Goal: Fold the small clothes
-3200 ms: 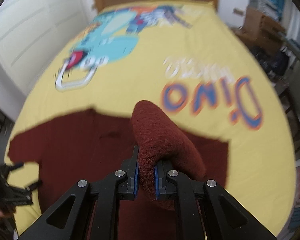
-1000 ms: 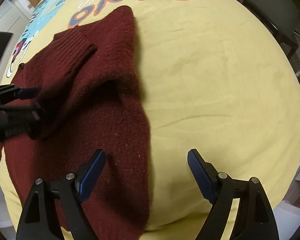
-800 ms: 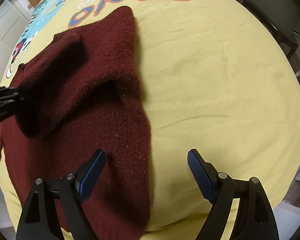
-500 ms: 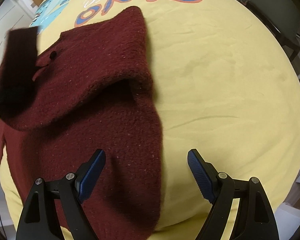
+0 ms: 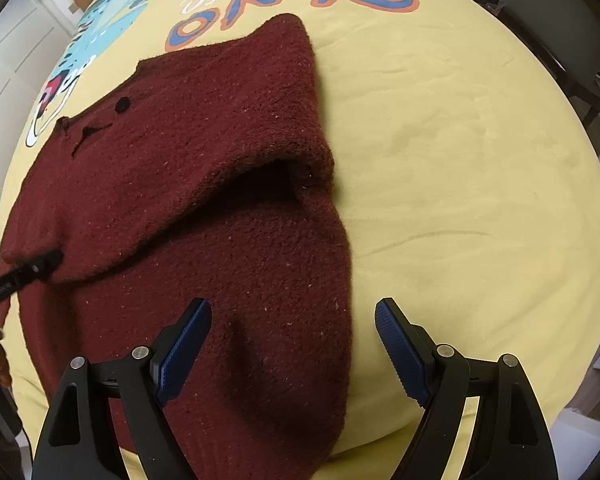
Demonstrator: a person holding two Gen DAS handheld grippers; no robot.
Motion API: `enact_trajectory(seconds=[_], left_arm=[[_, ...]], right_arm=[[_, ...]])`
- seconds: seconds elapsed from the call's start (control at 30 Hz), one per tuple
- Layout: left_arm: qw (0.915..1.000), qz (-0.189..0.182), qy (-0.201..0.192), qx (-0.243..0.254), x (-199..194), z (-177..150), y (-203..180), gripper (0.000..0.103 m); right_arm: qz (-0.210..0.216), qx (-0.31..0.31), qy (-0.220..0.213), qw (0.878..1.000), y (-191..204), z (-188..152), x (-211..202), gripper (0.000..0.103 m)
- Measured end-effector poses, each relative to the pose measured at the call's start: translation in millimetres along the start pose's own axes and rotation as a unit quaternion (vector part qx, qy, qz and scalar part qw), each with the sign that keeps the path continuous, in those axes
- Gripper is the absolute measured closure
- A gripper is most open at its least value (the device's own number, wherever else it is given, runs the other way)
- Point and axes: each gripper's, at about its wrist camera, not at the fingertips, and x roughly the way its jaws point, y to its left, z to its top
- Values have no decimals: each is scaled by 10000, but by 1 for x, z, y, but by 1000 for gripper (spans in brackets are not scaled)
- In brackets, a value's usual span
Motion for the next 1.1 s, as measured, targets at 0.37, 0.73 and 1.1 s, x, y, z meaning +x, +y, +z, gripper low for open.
enact_trajectory(seconds=[0.37,0.73,1.1], left_arm=[[9990,394,-45,201,-33,-11,22,3],[9976,487,-36,-482,-28,20,90,11],[9991,311,185,-208,1,31,55,91]], right_arm=[[116,130,-59,9998,3,-5,-1,18],[96,110,-31,9999,10,-4,2,18],[-29,5,5,10000,16,3,6,18]])
